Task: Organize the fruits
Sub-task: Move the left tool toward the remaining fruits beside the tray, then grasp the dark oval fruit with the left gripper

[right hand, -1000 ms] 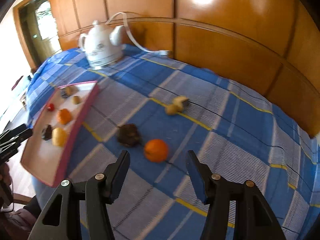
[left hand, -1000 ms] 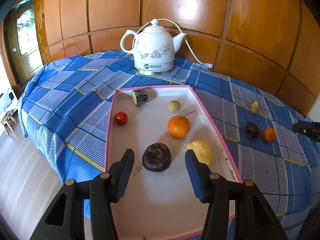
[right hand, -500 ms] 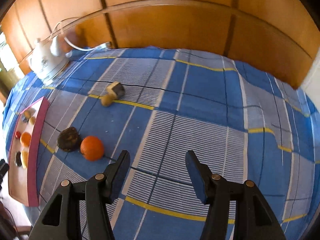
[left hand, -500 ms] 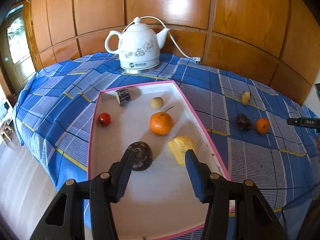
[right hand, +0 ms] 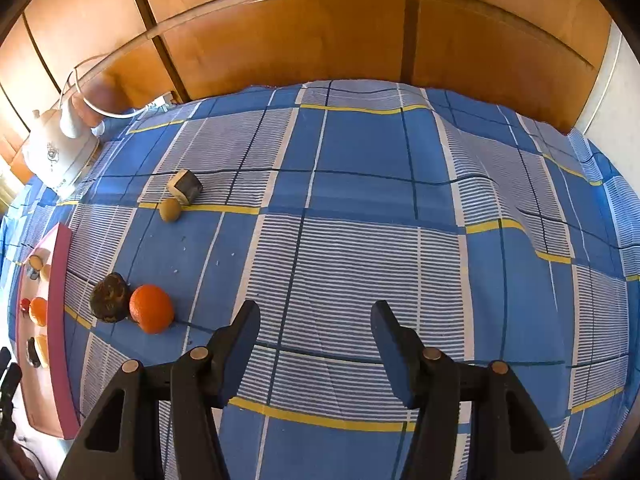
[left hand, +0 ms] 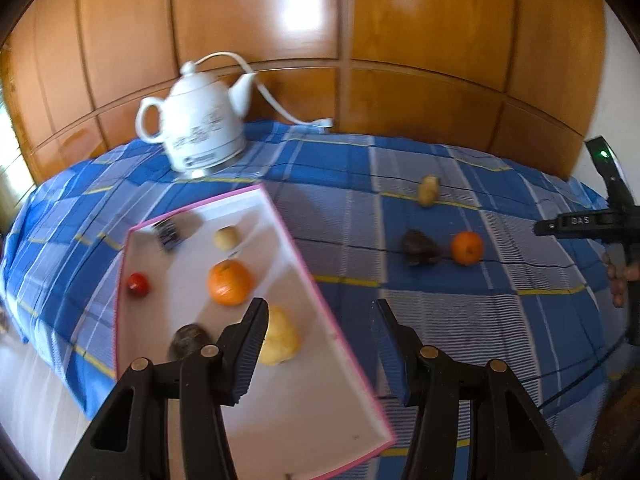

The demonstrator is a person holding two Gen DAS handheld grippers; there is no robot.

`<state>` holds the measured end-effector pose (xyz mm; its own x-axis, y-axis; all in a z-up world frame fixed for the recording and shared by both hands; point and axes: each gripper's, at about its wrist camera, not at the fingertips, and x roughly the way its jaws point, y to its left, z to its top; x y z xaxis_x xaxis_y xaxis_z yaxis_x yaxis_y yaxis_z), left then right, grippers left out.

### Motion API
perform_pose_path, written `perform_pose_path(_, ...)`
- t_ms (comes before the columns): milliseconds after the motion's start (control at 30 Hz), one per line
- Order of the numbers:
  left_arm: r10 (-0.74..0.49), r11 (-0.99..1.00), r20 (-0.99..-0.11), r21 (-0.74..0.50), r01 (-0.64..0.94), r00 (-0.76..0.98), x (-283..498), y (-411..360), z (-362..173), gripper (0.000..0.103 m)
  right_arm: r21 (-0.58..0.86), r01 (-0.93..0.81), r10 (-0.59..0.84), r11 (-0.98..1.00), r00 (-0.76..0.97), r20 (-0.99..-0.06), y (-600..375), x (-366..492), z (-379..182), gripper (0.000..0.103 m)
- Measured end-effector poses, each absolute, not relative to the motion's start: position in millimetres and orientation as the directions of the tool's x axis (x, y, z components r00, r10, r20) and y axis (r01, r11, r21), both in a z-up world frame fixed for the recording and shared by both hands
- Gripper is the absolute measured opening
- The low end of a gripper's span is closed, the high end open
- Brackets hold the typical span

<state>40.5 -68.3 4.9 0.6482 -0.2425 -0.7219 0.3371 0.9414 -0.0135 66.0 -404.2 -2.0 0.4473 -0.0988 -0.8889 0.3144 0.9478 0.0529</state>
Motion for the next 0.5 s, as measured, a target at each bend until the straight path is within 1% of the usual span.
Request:
perform_pose_path(167, -0.279, 0.915, -0.735, -0.007, 0.404, 0.618, 49.7, -100.5, 4.9, 0.054, 0.068, 0.305, -0.083, 0.95, 0.456, -0.886, -402.5, 66.8, 0.3, 0.058)
perform_pose_path(333, -0.305, 0.891, -0.769, -0.022, 0.454, 0.562, 68.8, -129.1, -5.4, 0.054, 0.087, 0.302, -0.068, 0.949, 0.467, -0.882, -402.4, 66.2, 3.5, 0.058)
perform_pose_path(433, -0.322, 0.883, -0.787, -0.048, 0.468, 0.527, 82.0, -141.6, -13.4, 0.059, 0.099, 0.298, -0.057, 0.949, 0.472, -0.88, -402.3, 66.3, 4.6, 0.058)
perform_pose_path(500, -0.331, 0.884, -0.801, -0.079, 0.461, 0.498, 92.9, -149.2, -18.9, 0.059, 0.106, 0.293, -0.049, 0.95, 0.476, -0.878, -401.4, 66.6, 5.7, 0.058)
